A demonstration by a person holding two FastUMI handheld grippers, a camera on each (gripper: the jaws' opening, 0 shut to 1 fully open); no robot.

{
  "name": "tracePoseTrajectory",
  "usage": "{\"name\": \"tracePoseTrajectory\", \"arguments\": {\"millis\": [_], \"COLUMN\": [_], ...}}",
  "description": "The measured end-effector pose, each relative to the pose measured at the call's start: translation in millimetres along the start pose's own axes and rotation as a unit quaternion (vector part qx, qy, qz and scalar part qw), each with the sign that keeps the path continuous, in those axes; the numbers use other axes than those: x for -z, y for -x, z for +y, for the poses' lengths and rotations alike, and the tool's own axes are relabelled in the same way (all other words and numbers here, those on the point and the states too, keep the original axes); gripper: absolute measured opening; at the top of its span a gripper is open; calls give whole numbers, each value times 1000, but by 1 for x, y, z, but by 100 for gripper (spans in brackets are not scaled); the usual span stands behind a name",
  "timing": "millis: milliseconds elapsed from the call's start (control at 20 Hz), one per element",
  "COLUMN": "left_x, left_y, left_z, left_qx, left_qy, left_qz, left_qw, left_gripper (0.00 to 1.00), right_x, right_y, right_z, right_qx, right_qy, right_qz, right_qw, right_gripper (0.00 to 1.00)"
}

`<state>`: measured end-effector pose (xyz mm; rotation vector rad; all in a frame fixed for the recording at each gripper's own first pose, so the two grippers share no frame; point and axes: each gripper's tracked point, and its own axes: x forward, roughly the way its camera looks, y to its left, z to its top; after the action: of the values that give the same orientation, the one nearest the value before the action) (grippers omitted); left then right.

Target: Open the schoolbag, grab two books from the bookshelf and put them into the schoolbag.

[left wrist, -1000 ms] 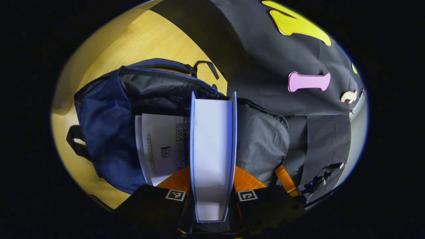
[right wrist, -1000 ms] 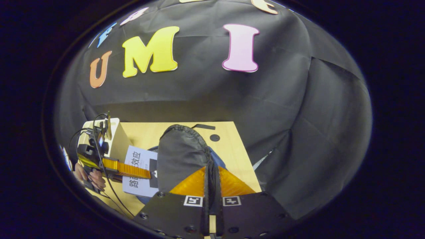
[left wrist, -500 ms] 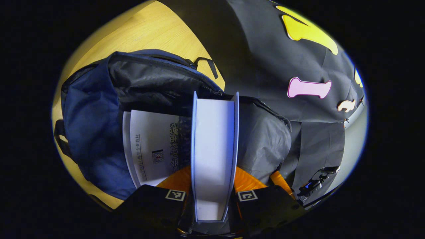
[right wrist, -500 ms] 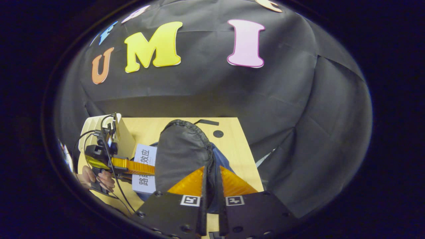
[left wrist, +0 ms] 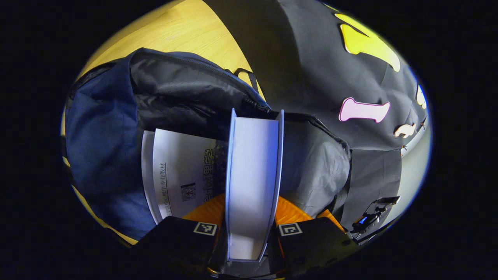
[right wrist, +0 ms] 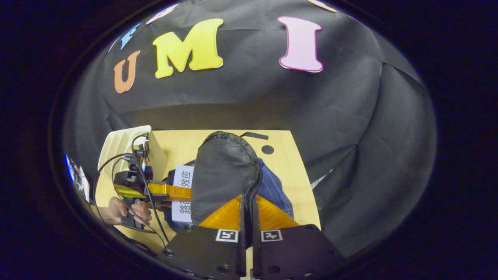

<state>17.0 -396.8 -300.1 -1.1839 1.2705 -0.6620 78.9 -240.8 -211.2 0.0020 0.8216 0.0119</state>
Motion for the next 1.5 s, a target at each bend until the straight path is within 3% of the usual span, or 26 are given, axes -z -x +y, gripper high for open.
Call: {"name": "tracePoseTrajectory", "arguments": {"millis": [50, 100, 200, 250, 300, 350, 400, 650, 700, 750, 900, 1150, 1200, 1350, 1500], "left_x": [0, -1, -1, 0, 2, 3, 3, 21, 23, 24, 36, 49, 44, 10, -8], "left_y": [-1, -1, -3, -4, -7, -5, -3, 22, 32, 44, 75, 118, 131, 176, 217], "left_z": [2, 3, 9, 16, 23, 26, 29, 47, 49, 52, 38, 1, -4, 0, -3], "left_qx": [0, -1, -2, -7, -16, -18, -28, -147, -177, -206, -245, -269, -280, -344, -377], "left_qy": [-1, 0, 12, 23, 38, 52, 65, 85, 78, 65, 18, -112, -145, -229, -266], "left_qz": [0, -1, 3, 6, 13, 20, 23, 61, 67, 73, 97, 99, 88, 26, -14], "left_qw": [1000, 1000, 1000, 1000, 999, 998, 997, 984, 979, 974, 964, 951, 945, 910, 887], "left_gripper": [44, 44, 46, 52, 47, 60, 64, 82, 90, 83, 83, 83, 83, 83, 83], "right_x": [-1, 0, -5, -4, -2, 0, 0, 6, 7, 9, 13, 14, 14, 20, 27], "right_y": [0, 1, 5, 5, 5, 5, 5, 0, -1, -1, -2, 7, 10, 16, 19], "right_z": [2, 5, 8, 10, 12, 15, 16, 21, 23, 26, 42, 62, 67, 89, 117], "right_qx": [-3, -4, -5, -7, -10, -13, -14, -17, -16, -18, -29, -47, -53, -74, -94], "right_qy": [-1, 4, 8, 9, 10, 9, 10, -2, -1, 1, 0, -5, -10, -24, -26], "right_qz": [-4, -3, -9, -8, -6, -3, -2, 2, 3, 3, 5, -3, -4, -3, -1], "right_qw": [1000, 1000, 1000, 1000, 1000, 1000, 1000, 1000, 1000, 1000, 1000, 999, 999, 997, 995], "right_gripper": [7, 0, 0, 0, 0, 0, 0, 0, 0, 0, 0, 0, 0, 0, 0]}}
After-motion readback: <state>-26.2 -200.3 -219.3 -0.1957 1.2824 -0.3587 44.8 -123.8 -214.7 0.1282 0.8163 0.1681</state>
